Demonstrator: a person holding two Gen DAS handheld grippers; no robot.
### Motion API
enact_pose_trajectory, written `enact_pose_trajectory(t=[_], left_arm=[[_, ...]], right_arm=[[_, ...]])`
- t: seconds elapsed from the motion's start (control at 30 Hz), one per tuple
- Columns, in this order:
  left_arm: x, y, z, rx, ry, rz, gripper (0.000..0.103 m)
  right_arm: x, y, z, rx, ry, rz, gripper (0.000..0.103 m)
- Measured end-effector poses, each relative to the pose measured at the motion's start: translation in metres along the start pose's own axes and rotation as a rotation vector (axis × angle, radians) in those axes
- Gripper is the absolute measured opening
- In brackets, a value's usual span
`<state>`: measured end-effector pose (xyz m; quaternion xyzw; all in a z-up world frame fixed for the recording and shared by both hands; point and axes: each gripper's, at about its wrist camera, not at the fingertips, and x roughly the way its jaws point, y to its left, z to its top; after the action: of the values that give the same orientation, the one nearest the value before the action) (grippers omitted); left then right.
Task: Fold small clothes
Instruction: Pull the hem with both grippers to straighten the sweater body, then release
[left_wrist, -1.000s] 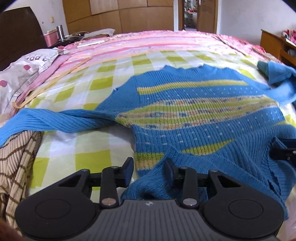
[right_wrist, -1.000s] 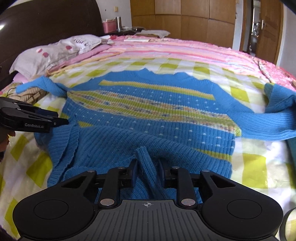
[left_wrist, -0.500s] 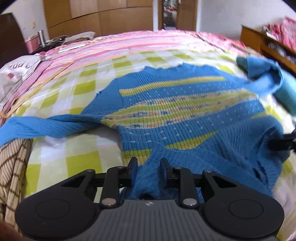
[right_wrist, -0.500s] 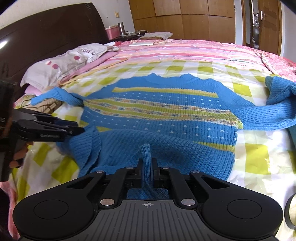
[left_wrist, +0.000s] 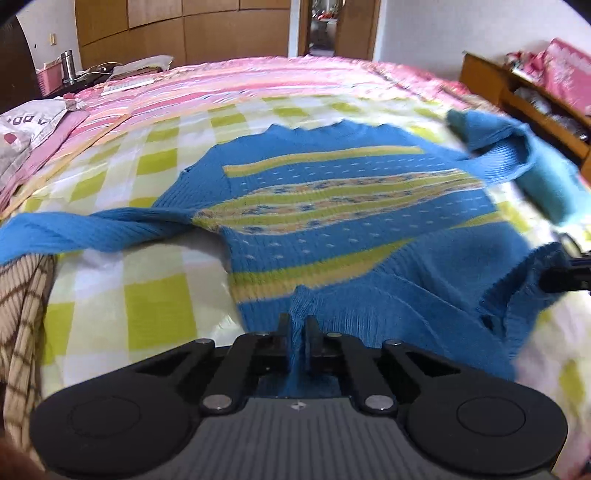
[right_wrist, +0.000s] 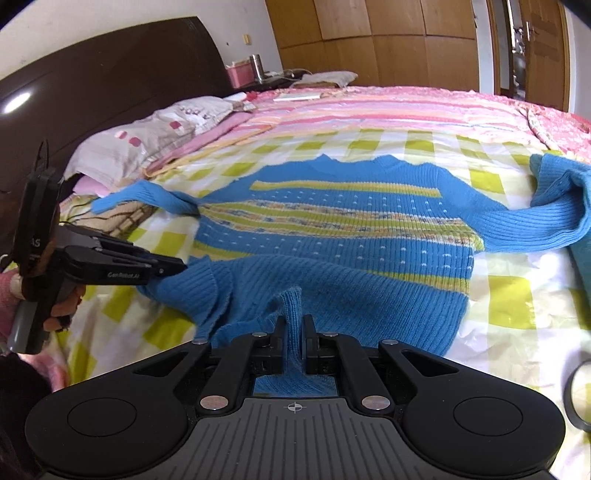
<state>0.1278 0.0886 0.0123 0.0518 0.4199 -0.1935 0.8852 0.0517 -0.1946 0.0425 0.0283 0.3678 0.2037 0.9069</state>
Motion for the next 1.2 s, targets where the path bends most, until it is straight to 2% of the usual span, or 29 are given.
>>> enact_pose_trajectory(t=[0.13,0.3,0.4,0.53,0.57,0.73,0.8,0.87,0.93,1.03,1.07,1.17,1.2], left_arm=[[-0.036,-0.008,-0.023,-0.022,-0.02,-0.038,0.013],[-0.067,-0.022,-0.057,-0.04,-0.018,-0.062,0.012],[-0.075,-0.028,-0.072,-0.038,-0.006,-0.042,0.011],[-0.083,-0.032,-0.082,-0.02,-0.022,0.037,0.011],[-0.085,-0.033,-0.081,-0.023,-0.027,0.037,0.011],[-0.083,-0.049,-0.081,0.006,-0.046,0.033,0.014],[-0.077,-0.052,-0.081,-0.033,-0.027,-0.001,0.016],[-0.069,-0.054,-0.081,-0.092,-0.002,-0.012,0.02],[-0.064,-0.053,-0.084,-0.148,0.021,0.028,0.02],[-0.064,-0.048,-0.088,-0.23,0.009,0.115,0.022],[-0.065,-0.048,-0.089,-0.255,0.002,0.129,0.026],[-0.063,-0.049,-0.091,-0.305,-0.01,0.131,0.049],[-0.062,-0.05,-0.092,-0.319,-0.012,0.13,0.053]], right_arm=[[-0.023,0.008,-0.011,-0.007,0.005,0.023,0.006],[-0.046,0.022,-0.035,-0.068,0.054,0.024,0.006],[-0.053,0.025,-0.048,-0.114,0.091,-0.007,0.006],[-0.059,0.019,-0.058,-0.116,0.12,-0.078,0.009],[-0.058,0.016,-0.058,-0.109,0.126,-0.091,0.013],[-0.066,0.008,-0.063,-0.061,0.107,-0.132,0.013],[-0.07,0.005,-0.065,-0.042,0.093,-0.147,0.018],[-0.073,0.002,-0.068,-0.019,0.084,-0.161,0.018],[-0.076,-0.001,-0.07,0.002,0.08,-0.172,0.018],[-0.079,-0.005,-0.075,0.03,0.07,-0.176,0.018],[-0.079,-0.007,-0.076,0.042,0.066,-0.175,0.018],[-0.077,-0.01,-0.08,0.069,0.057,-0.17,0.018],[-0.076,-0.011,-0.08,0.076,0.053,-0.168,0.018]])
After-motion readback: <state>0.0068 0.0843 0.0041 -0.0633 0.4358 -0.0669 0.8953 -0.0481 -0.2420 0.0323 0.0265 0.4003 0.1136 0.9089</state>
